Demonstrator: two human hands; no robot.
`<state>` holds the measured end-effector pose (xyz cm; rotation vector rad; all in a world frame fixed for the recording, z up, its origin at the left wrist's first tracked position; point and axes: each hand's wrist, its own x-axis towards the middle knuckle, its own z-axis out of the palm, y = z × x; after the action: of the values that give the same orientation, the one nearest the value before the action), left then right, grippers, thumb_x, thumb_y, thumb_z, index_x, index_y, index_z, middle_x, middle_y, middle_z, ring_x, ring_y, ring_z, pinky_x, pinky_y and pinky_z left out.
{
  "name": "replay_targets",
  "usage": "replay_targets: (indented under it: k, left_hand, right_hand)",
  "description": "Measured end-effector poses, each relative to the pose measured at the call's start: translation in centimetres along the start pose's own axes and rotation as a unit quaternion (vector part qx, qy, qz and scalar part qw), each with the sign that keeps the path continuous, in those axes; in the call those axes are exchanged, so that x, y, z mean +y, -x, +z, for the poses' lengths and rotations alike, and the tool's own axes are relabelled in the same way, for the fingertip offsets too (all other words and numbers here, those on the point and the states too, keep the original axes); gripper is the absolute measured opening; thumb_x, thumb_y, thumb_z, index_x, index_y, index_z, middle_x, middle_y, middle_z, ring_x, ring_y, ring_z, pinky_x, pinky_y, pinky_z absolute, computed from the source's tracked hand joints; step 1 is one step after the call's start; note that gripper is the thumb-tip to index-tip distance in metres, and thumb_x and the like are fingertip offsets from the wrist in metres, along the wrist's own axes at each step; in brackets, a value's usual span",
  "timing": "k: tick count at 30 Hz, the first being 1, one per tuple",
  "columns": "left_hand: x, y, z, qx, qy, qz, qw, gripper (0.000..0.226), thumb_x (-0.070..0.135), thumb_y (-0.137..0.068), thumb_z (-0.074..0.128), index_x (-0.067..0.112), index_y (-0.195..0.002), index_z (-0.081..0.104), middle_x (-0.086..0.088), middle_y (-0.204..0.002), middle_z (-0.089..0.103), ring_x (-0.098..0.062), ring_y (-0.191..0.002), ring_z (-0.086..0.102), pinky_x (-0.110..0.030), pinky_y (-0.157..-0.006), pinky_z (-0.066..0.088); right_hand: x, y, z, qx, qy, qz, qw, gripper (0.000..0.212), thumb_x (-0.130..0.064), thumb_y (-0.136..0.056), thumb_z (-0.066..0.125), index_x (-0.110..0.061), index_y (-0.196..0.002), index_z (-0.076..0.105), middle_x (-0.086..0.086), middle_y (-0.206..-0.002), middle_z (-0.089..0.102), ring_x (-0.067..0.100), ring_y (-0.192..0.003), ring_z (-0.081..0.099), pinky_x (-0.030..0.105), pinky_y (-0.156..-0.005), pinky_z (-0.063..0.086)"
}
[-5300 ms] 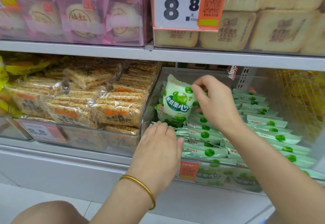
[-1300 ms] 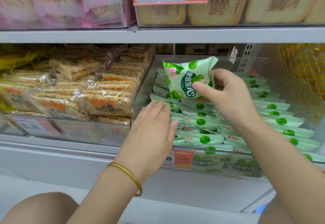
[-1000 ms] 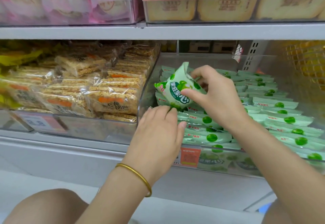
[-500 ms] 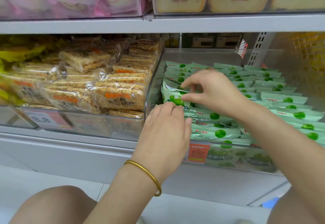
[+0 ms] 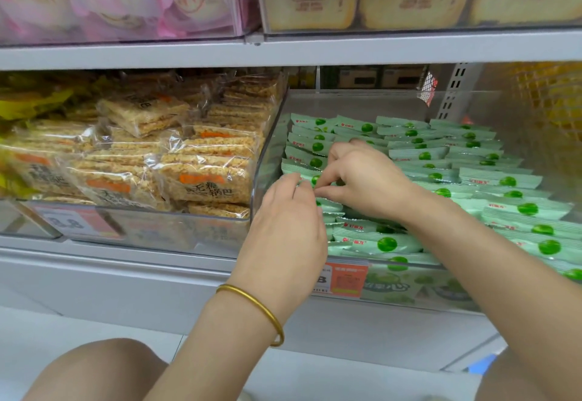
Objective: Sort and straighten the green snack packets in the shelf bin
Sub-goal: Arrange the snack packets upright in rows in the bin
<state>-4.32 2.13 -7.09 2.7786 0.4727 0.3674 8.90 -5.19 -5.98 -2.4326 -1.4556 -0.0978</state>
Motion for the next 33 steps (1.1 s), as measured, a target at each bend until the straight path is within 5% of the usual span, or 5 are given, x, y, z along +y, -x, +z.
replay_targets:
  k: [5, 15, 20, 24, 33]
  left_hand:
    - [0.1, -1.1, 0.5, -0.042, -0.061, 0.005, 0.997, 0.055, 0.037, -0.101, 0.022, 0.006, -0.146, 0.022, -0.007, -0.155, 0.017, -0.018, -0.144, 0.011, -0.028, -0.116, 0.008]
    - [-0.1, -1.1, 1.2, -0.046, -0.113, 0.024, 0.992, 0.064, 0.046, -0.094, 0.003, 0.012, -0.132, 0.041, -0.005, -0.141, 0.040, -0.019, -0.134, 0.031, -0.030, -0.115, 0.011]
    - [-0.3, -1.1, 1.5, -0.019, -0.110, 0.035, 0.993, 0.095, 0.052, -0.070, -0.017, 0.012, -0.139, 0.035, -0.006, -0.147, 0.035, -0.019, -0.138, 0.027, -0.031, -0.116, 0.011]
    - [-0.2, -1.3, 1.6, -0.029, -0.098, 0.025, 0.994, 0.072, 0.049, -0.090, -0.001, 0.011, -0.141, 0.033, -0.007, -0.149, 0.032, -0.019, -0.140, 0.023, -0.032, -0.116, 0.009]
    - [-0.4, -1.6, 2.1, 0.009, -0.097, 0.043, 0.994, 0.083, 0.051, -0.078, -0.012, 0.018, -0.130, 0.043, 0.000, -0.139, 0.044, -0.017, -0.136, 0.029, -0.032, -0.114, 0.014]
  right_hand:
    - [1.3, 0.4, -2.6, 0.089, -0.134, 0.085, 0.983, 0.014, -0.025, -0.088, 0.065, -0.019, -0.095, 0.075, -0.009, -0.089, 0.064, 0.009, -0.089, 0.059, 0.025, -0.082, 0.046]
    - [0.0, -2.0, -1.4, 0.004, -0.003, 0.064, 0.998, 0.007, -0.032, -0.081, 0.071, -0.029, -0.086, 0.068, -0.014, -0.072, 0.045, 0.015, -0.085, 0.051, 0.030, -0.068, 0.043]
    - [-0.1, -2.4, -0.8, -0.020, 0.025, 0.061, 0.998, 0.025, -0.031, -0.078, 0.073, -0.026, -0.097, 0.059, -0.008, -0.080, 0.045, 0.017, -0.083, 0.045, 0.028, -0.063, 0.034]
    - [-0.4, -2.4, -0.6, -0.020, 0.034, 0.054, 0.998, 0.019, -0.023, -0.080, 0.071, -0.024, -0.082, 0.052, -0.005, -0.084, 0.050, 0.019, -0.083, 0.048, 0.028, -0.062, 0.034]
    - [0.3, -2.6, -0.4, 0.017, -0.032, 0.074, 0.997, 0.016, -0.023, -0.085, 0.064, -0.025, -0.076, 0.052, -0.010, -0.071, 0.050, 0.018, -0.078, 0.052, 0.027, -0.061, 0.036]
